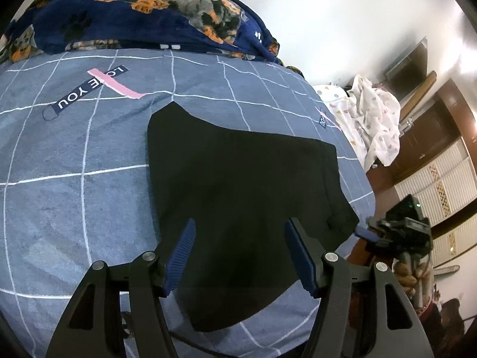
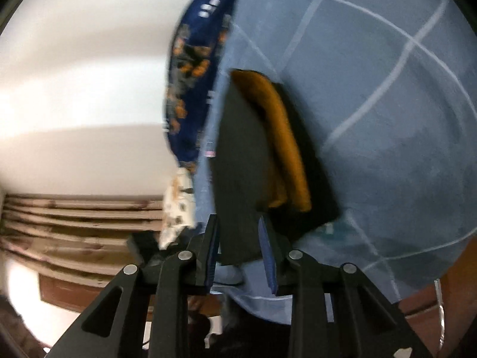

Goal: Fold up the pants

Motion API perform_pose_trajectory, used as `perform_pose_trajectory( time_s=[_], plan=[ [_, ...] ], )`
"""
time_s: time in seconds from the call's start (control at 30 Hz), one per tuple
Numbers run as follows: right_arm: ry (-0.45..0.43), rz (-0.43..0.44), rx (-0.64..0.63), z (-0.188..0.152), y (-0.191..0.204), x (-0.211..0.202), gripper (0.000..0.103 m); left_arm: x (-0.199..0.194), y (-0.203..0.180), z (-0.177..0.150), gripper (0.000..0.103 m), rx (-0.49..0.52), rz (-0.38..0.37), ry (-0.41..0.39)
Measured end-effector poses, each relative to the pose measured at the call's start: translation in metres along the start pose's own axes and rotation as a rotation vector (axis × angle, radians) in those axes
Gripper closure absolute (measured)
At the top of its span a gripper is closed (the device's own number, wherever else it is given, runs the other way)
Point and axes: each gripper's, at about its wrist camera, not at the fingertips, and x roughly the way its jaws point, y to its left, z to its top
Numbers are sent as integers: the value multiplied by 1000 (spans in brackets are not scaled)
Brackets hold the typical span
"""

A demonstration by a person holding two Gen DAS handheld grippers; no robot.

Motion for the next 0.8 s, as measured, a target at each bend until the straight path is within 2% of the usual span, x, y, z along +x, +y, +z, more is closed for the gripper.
perform_pose_trajectory(
  time_s=[0.07, 0.17, 0.23, 0.3, 0.33, 0.37, 0.4, 0.47, 0.63, 0.7, 0.8],
  plan=[
    [2, -2, 30, 4, -8, 7, 73, -2, 1, -2, 37, -4, 0, -3],
    [-8, -56, 34, 5, -11, 9, 73, -4, 5, -4, 36, -28, -9, -7],
    [-12, -49, 25, 7, -5, 11, 65, -5, 8, -5, 35, -42, -12, -12],
    [-20, -62, 10, 8, -2, 12, 64, -3, 10, -6, 35, -51, -14, -11],
    [-24, -71, 7, 11, -1, 15, 65, -3, 11, -6, 35, -53, -15, -10],
    [-24, -84, 9, 12, -2, 17, 71, -2, 10, -6, 35, -50, -12, -8],
    [-23, -109, 2, 15, -1, 22, 92, -3, 9, -7, 35, -47, -8, -6],
    [-40, -124, -16, 14, 2, 22, 91, -4, 7, -8, 35, -39, -2, 2],
    [-114, -71, -78, 0, 26, -5, 93, -4, 5, -11, 33, -27, -4, 2],
    [-117, -105, -61, -4, 16, -9, 93, 0, 4, -11, 32, -19, 5, 9],
    [-93, -119, 56, -7, -21, -4, 93, 8, 4, -14, 32, -12, 10, 31]
  ],
)
